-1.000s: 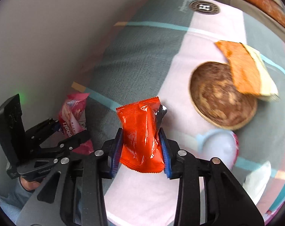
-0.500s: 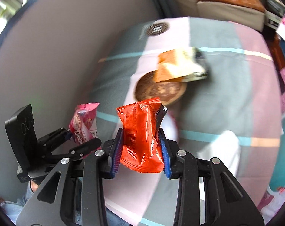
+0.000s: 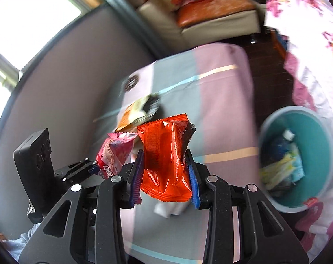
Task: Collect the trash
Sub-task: 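Carry both wrappers over the teal bin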
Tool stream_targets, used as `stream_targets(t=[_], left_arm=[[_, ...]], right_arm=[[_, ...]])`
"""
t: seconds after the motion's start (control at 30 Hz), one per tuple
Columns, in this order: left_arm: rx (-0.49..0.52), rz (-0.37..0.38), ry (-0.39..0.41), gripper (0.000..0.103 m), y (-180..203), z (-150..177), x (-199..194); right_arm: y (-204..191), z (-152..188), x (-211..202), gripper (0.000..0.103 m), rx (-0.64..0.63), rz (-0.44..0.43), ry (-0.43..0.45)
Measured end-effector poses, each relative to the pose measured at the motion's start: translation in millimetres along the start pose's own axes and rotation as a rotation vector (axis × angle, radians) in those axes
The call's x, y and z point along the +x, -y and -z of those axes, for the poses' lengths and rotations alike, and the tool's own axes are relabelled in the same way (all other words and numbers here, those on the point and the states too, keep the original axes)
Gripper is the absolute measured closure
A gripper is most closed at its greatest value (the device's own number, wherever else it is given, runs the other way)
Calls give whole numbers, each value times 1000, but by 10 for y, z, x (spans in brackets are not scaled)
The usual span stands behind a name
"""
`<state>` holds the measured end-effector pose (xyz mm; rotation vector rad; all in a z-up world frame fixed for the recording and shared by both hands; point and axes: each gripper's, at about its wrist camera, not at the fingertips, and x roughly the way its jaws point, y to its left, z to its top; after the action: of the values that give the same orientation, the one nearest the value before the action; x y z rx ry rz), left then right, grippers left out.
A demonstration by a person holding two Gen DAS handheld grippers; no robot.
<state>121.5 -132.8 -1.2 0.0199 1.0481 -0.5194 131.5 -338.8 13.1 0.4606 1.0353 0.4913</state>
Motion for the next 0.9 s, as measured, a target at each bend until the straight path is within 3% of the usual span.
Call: stream_targets(t=[0.23, 0.43, 0.8, 0.9], left_arm=[[109, 28, -58, 47, 674, -252, 443], [146, 28, -96, 47, 957, -399, 719], [202, 39, -146, 46, 1299, -573, 1143], [190, 34, -141, 35, 1332, -615, 1211]], right_arm=[[791, 35, -521, 68, 125, 75, 98], [1294, 99, -743, 68, 198, 96, 137], [1731, 136, -844, 67, 261, 140, 138], [1799, 137, -841, 67, 274, 148, 138]])
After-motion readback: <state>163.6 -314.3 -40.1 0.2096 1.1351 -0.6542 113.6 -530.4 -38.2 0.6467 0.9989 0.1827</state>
